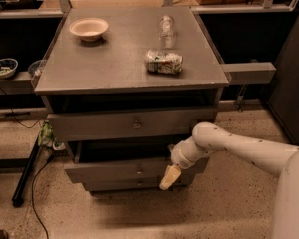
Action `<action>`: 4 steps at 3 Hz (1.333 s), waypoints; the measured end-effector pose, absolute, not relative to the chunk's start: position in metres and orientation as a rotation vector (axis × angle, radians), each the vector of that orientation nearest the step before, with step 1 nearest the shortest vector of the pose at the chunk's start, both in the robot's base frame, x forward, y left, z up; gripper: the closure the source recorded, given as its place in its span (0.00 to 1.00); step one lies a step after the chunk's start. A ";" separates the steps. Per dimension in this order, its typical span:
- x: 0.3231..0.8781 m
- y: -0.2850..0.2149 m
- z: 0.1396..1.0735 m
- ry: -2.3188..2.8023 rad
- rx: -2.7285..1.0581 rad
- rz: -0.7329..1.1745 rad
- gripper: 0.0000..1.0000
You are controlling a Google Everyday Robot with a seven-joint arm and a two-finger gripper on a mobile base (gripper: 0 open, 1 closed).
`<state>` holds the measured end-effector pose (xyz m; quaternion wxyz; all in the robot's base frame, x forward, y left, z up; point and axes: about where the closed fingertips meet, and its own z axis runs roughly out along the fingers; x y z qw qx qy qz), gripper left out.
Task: Open middle drawer
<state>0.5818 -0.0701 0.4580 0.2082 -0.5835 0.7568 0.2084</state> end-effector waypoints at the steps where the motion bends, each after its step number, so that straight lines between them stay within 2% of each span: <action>1: 0.582 -0.070 0.458 2.106 -1.624 0.580 0.00; 4: 0.566 -0.055 0.428 2.114 -1.662 0.677 0.00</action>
Offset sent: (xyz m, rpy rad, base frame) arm -0.0107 0.0098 -0.0262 0.0138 0.0519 0.0288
